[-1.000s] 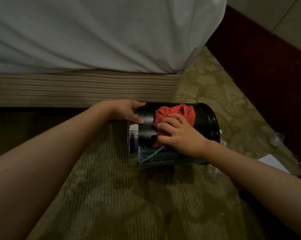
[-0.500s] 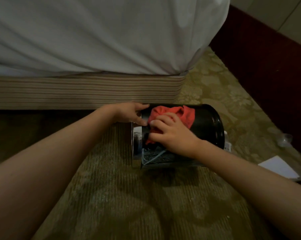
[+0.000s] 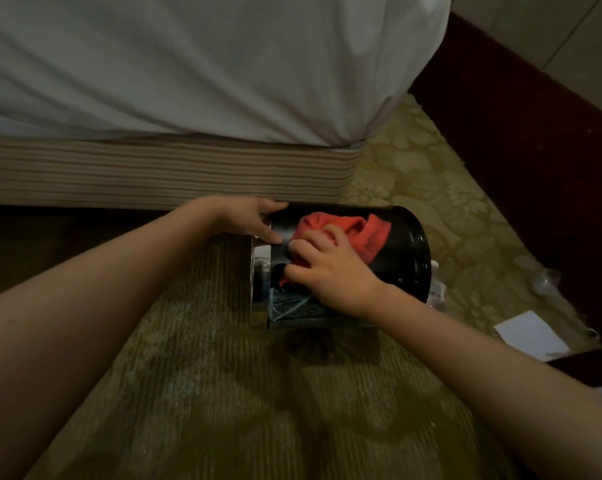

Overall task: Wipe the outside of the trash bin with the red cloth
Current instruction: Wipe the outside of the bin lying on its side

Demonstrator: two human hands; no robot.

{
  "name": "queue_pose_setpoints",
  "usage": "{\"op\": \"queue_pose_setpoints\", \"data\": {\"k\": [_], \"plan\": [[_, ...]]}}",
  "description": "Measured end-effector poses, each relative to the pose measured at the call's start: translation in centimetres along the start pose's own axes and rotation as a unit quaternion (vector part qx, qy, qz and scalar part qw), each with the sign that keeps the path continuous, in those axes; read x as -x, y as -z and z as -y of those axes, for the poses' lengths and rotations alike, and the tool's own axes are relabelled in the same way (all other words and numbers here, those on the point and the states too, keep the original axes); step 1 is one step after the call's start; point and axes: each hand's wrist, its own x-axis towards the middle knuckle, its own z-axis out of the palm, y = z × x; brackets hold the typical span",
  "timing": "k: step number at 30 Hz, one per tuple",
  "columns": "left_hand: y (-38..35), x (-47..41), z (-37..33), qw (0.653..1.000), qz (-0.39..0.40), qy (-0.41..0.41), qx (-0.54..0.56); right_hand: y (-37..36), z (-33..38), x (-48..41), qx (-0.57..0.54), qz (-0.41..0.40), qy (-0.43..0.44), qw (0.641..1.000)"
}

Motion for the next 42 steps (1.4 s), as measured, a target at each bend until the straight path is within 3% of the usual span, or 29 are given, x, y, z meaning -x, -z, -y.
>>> {"op": "queue_pose_setpoints", "data": {"k": [8,10,17,21,26,29,31,35,42], "plan": [[0.2,0.1,-0.1,1.000,0.010,0.007,-0.002,0.4,-7.0,10.8,0.046,0.025,-0.049,0.997],[0.3,0.1,-0.2,1.000,0.010,0.007,-0.002,0.5,-6.7,10.1,0.034,0.039,-0.056,0.997],[0.1,0.1,-0.3,1.000,0.002,-0.001,0.000,-0.6,0.4,-1.1,-0.029,-0.063,-0.050,0.996],[0.2,-0.1,0.0,1.000,0.017,0.001,0.008,-0.9,-2.8,3.3,-0.013,-0.084,-0.040,0.996],[0.3,0.1,-0.3,1.000,0.027,0.004,0.012,0.1,-7.5,11.3,0.030,0.028,-0.181,0.983],[0.7,0.4,-0.7,0.999,0.026,0.024,-0.034,0.2,-6.7,11.4,0.009,0.026,-0.235,0.972],[0.8,0.2,-1.6,0.998,0.009,0.024,-0.059,0.2,-6.2,11.3,-0.014,0.015,-0.256,0.967],[-2.1,-2.3,-7.5,0.985,-0.058,-0.059,-0.151,0.5,-6.5,11.4,-0.045,0.014,-0.255,0.966],[-5.7,-5.3,-12.3,0.983,-0.007,-0.067,-0.169,0.0,-4.9,14.3,-0.009,-0.027,-0.221,0.975]]}}
